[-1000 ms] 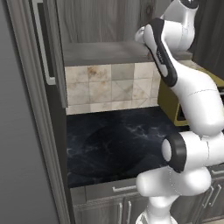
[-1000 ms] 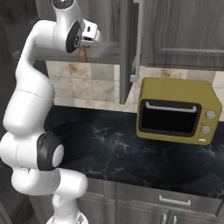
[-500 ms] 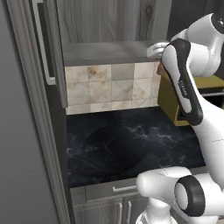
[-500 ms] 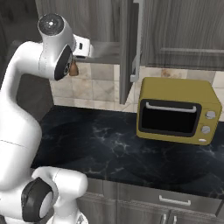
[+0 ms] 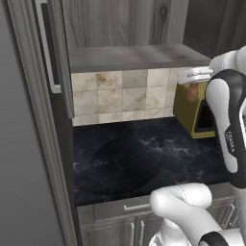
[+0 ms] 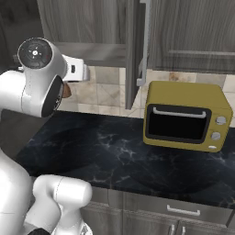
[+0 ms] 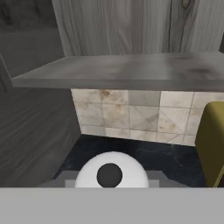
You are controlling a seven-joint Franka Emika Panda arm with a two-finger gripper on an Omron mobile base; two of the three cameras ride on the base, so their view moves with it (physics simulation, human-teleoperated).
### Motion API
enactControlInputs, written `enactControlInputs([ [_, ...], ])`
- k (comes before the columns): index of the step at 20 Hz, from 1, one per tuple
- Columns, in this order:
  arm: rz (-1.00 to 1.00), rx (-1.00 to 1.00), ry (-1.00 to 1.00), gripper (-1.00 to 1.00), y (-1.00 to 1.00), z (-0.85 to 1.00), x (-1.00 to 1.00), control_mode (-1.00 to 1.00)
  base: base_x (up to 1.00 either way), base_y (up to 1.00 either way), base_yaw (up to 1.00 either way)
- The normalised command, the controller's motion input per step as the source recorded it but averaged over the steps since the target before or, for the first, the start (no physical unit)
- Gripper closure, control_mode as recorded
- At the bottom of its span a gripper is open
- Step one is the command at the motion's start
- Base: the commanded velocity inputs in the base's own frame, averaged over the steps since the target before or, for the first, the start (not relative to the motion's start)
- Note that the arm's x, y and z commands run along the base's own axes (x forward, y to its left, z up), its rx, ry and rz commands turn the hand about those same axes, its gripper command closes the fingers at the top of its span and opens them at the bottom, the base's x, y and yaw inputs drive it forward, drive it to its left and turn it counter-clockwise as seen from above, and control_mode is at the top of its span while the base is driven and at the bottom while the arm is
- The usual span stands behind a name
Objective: Retrieve the shaker from the cabinet and place it next the steak on a plate on the dining table.
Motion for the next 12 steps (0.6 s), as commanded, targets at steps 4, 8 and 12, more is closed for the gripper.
enactControlInputs([
  [4,0.01,0.00,0.00,1.00,0.00,0.00,-0.84,-1.00,0.00,0.00,0.00],
  [8,0.00,0.00,0.00,1.00,0.00,0.00,-0.92,-1.00,0.00,0.00,0.00],
  [12,0.00,0.00,0.00,1.00,0.00,-0.02,-0.97,-1.00,0.00,0.00,0.00],
])
